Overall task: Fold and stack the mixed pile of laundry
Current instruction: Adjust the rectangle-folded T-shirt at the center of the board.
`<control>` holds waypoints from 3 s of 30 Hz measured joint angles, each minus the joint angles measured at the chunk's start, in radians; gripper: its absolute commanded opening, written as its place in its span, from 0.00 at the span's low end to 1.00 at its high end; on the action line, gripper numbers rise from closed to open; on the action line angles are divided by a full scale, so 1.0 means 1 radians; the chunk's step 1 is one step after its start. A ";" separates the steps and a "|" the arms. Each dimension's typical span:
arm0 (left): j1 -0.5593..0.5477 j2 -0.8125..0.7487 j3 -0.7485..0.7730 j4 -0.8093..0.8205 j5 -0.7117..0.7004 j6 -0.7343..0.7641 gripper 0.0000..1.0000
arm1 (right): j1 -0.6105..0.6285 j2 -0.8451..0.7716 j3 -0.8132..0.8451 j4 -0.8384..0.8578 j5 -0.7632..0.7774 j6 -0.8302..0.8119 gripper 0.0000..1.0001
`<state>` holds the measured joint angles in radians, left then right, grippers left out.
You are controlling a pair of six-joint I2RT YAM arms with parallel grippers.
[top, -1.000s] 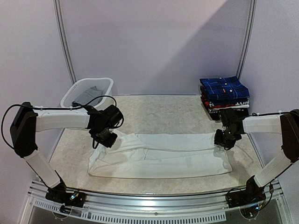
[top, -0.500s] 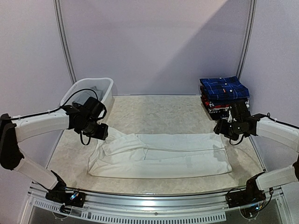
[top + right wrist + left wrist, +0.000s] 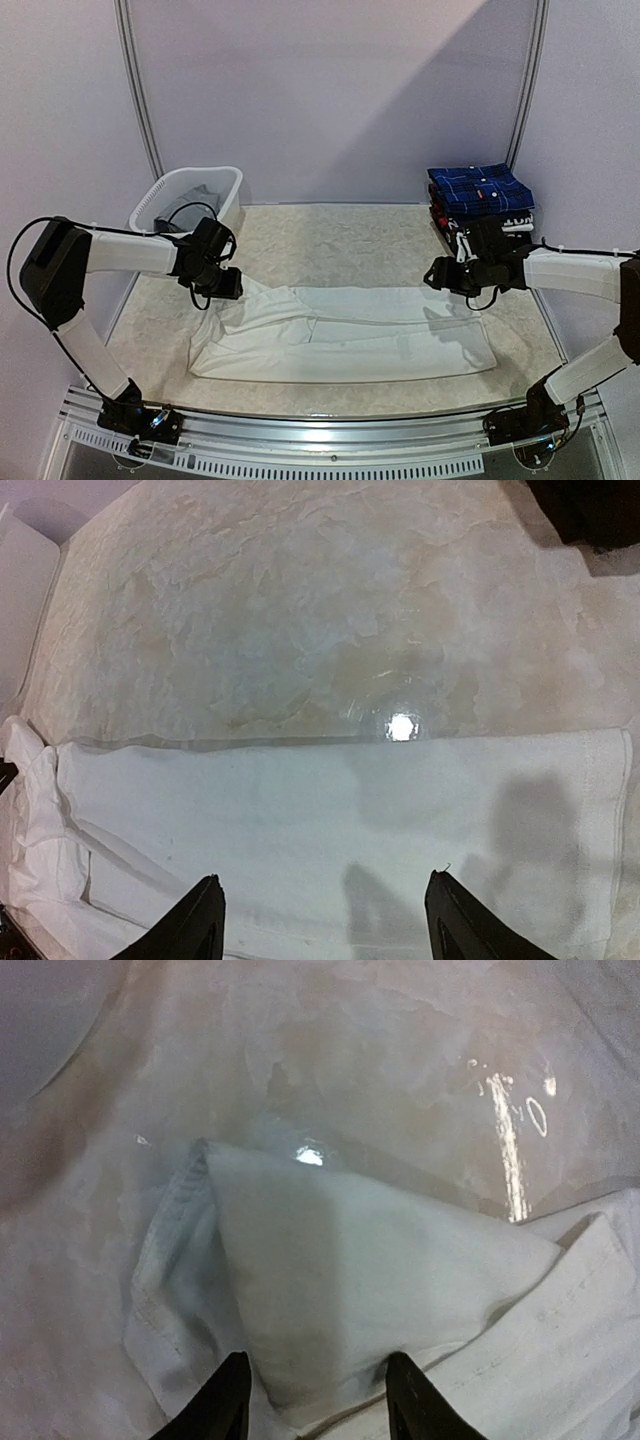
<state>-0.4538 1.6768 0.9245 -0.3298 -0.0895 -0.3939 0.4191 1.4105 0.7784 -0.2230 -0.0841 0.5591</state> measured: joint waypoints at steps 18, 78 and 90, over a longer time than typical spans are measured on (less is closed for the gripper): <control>0.010 0.015 -0.031 0.035 0.002 -0.030 0.00 | 0.000 0.230 0.017 0.117 0.082 0.005 0.60; -0.216 0.147 0.183 -0.182 -0.184 0.076 0.52 | 0.000 0.153 0.028 0.037 0.151 0.041 0.61; -0.202 0.153 0.183 -0.162 -0.146 0.064 0.22 | 0.000 0.158 0.028 0.045 0.145 0.041 0.60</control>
<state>-0.6556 1.8294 1.1076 -0.4915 -0.2356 -0.3302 0.4191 1.5681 0.8062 -0.1783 0.0605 0.6003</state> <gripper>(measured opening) 0.296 0.606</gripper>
